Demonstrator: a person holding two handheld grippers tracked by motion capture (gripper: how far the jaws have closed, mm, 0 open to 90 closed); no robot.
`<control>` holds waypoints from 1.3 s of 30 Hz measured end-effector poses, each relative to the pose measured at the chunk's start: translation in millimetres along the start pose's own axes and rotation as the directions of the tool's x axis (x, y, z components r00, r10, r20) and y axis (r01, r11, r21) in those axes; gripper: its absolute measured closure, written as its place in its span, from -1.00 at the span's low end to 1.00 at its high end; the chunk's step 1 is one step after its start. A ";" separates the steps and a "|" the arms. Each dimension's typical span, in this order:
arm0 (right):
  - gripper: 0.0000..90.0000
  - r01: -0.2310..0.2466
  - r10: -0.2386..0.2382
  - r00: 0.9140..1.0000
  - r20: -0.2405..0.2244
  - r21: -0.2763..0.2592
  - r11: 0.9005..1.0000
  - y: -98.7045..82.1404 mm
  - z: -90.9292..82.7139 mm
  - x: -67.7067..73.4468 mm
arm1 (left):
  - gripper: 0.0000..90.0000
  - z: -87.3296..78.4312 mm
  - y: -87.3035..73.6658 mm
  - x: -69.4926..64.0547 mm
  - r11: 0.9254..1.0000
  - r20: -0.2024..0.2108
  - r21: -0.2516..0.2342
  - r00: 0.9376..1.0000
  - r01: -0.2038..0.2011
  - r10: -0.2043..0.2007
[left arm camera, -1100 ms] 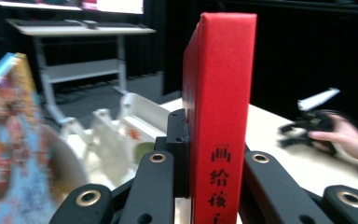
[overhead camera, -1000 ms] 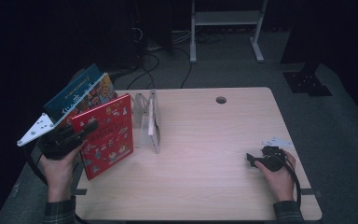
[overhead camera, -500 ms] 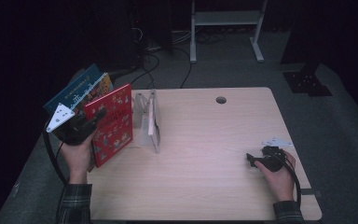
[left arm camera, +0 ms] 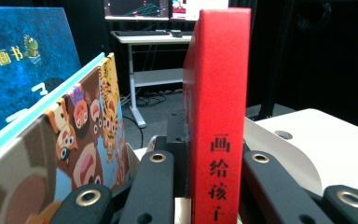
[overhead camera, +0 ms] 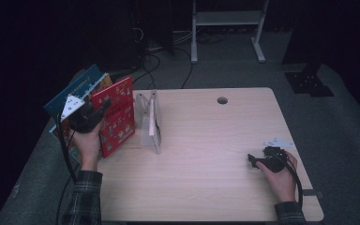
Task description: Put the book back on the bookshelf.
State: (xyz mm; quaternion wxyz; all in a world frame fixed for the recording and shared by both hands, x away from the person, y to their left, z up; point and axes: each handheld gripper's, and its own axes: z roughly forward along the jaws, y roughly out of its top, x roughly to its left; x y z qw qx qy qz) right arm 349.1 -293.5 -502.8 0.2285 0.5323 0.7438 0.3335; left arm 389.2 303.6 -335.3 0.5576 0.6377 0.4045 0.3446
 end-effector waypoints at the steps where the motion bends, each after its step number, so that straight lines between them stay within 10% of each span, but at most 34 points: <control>1: -0.64 0.000 0.000 1.000 0.000 0.000 1.000 0.0 0.0 0.0 | 0.76 0.0 0.0 0.0 1.000 0.000 0.000 1.000 0.000 0.000; 13: -0.64 0.001 -0.001 1.000 -0.001 0.000 1.000 0.2 0.2 -0.2 | 0.76 26.7 -7.4 5.3 0.999 -0.013 -0.025 1.000 0.028 -0.029; 39: -0.64 0.001 -0.001 1.000 -0.001 0.000 1.000 0.1 0.2 -0.2 | 0.75 20.1 -31.4 1.7 0.998 -0.040 0.063 0.999 0.029 -0.026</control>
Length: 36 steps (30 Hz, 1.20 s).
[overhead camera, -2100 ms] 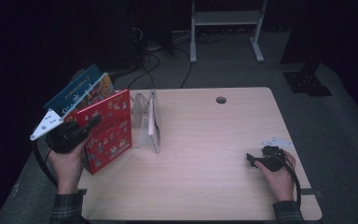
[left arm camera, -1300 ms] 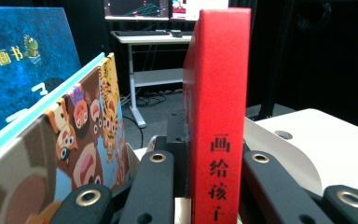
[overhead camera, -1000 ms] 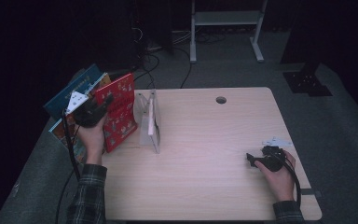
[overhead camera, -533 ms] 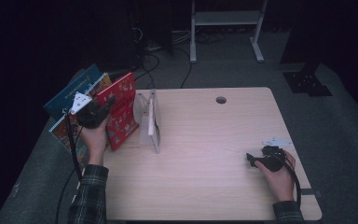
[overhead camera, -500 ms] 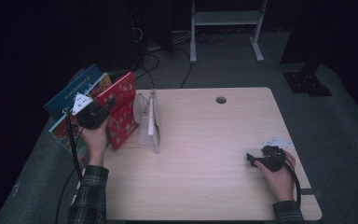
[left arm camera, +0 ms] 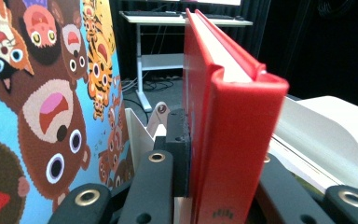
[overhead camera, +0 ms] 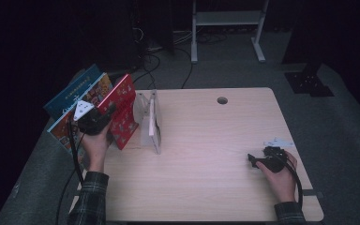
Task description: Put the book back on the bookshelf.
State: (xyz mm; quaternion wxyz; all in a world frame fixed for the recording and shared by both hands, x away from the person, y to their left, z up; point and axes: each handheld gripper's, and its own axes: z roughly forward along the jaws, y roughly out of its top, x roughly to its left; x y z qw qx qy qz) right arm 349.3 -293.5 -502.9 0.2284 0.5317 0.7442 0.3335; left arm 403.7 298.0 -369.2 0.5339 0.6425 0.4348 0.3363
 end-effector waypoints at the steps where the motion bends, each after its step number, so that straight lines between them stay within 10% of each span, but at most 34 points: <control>1: -0.64 0.000 0.000 1.000 0.000 0.000 1.000 0.1 0.0 0.0 | 0.74 0.4 0.8 -1.4 1.000 0.000 0.005 1.000 -0.003 0.003; 22: -0.64 0.000 0.000 1.000 -0.001 0.000 1.000 0.2 0.1 -0.2 | -0.84 -39.7 0.8 -19.5 0.998 -0.087 0.055 0.996 0.008 -0.003; 36: -0.64 0.004 -0.004 1.000 -0.003 0.000 1.000 -0.3 -0.4 -0.3 | -1.00 -87.8 -15.3 -39.9 0.997 -0.033 0.071 0.999 -0.002 0.004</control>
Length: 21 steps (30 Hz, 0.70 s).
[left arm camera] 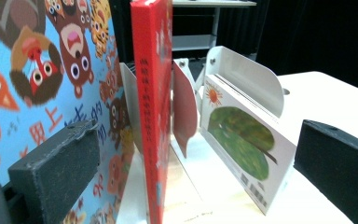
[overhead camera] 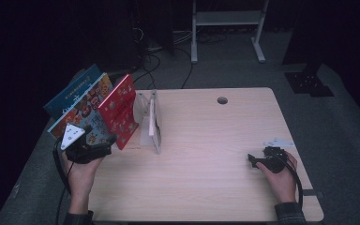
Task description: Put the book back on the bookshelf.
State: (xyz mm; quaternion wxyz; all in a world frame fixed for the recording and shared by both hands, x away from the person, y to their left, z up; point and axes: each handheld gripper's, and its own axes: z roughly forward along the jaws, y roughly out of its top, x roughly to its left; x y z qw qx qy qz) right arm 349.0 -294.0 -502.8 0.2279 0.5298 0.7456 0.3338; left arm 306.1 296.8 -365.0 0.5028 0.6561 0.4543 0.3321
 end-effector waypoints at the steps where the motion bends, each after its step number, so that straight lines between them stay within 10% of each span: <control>1: -0.64 0.000 0.000 1.000 0.000 0.000 1.000 0.0 0.0 0.0 | -1.00 0.0 0.0 0.0 1.000 0.000 0.000 1.000 0.000 0.000; 21: -0.64 0.002 -0.002 1.000 -0.002 -0.001 1.000 -0.5 -0.4 -0.1 | -1.00 -44.4 -33.5 -18.6 1.000 0.019 0.022 1.000 -0.023 0.022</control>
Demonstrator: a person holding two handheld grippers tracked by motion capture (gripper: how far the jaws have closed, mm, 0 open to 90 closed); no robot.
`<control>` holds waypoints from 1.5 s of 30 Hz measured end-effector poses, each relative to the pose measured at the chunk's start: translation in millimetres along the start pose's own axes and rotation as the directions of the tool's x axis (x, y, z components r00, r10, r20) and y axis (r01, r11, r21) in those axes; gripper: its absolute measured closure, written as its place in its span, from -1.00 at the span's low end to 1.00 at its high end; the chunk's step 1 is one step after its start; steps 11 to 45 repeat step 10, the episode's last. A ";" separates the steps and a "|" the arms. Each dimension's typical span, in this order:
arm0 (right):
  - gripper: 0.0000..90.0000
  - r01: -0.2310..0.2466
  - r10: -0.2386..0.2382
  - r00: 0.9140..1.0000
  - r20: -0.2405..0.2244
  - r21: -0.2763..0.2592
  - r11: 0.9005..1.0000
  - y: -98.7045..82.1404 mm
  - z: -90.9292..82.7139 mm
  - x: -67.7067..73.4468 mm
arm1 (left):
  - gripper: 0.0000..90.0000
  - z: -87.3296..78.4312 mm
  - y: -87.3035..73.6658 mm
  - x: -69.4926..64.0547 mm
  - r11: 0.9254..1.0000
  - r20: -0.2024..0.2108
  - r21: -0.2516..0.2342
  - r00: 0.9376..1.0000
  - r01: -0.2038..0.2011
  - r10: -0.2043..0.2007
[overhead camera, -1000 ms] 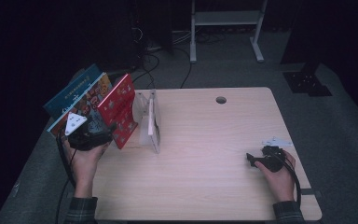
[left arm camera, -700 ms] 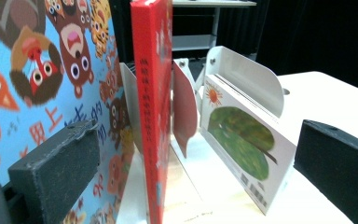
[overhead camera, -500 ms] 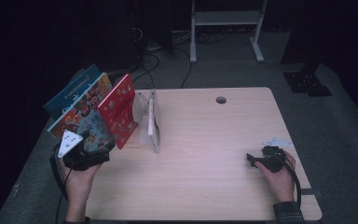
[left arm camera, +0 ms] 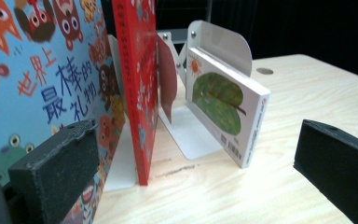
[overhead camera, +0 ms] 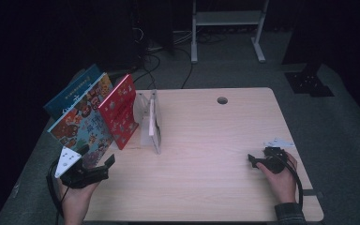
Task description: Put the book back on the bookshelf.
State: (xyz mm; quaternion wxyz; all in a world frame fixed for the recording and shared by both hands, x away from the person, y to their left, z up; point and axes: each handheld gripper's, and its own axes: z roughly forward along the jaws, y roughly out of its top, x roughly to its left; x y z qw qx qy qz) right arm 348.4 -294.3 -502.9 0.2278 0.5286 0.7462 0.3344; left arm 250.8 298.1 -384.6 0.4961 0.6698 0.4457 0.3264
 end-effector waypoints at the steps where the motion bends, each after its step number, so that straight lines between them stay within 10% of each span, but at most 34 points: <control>1: -0.64 0.000 0.000 1.000 0.000 0.000 1.000 0.0 0.0 0.0 | -1.00 0.0 -2.2 -1.0 1.000 0.005 -0.002 1.000 0.007 -0.007; 45: -0.64 0.000 0.000 1.000 0.000 0.000 1.000 0.0 0.0 0.0 | -1.00 3.1 -8.1 -4.8 1.000 0.023 0.024 1.000 0.000 0.000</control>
